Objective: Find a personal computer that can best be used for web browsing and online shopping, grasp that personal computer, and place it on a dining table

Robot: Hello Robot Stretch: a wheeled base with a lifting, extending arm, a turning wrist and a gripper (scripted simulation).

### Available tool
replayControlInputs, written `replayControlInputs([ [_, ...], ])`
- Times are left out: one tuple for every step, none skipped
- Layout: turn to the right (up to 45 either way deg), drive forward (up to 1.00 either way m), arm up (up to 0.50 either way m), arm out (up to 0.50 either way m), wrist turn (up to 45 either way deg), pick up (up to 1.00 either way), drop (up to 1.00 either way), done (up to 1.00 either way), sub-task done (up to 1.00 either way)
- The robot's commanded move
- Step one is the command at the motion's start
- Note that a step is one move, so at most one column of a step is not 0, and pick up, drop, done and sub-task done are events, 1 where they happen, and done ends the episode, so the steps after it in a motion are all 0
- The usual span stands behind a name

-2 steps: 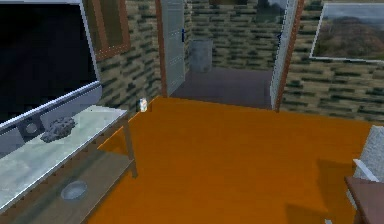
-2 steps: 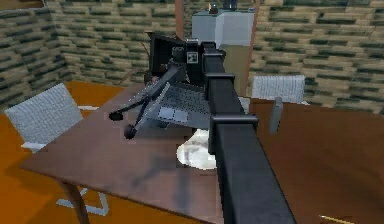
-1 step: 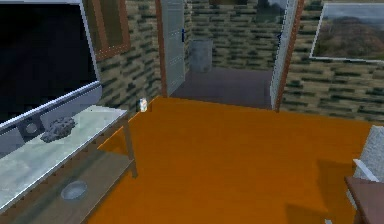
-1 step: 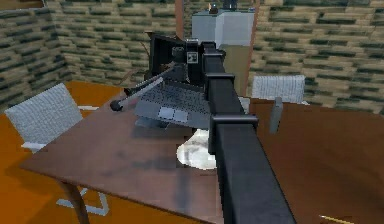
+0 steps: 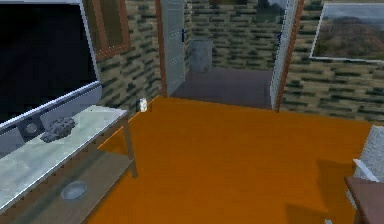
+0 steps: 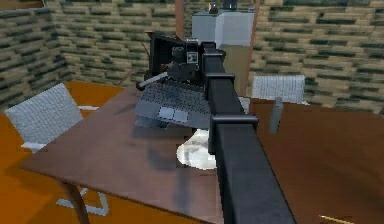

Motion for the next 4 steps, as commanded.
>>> replayControlInputs([
  [0.0,0.00,0.00,0.00,45.0,0.00,0.00,0.00,0.00],
  [0.0,0.00,-0.20,0.00,0.0,0.00,0.00,0.00,0.00],
  [0.0,0.00,0.00,0.00,0.0,1.00,0.00,0.00,0.00],
  [0.0,0.00,0.10,0.00,0.0,0.00,0.00,0.00,0.00],
])
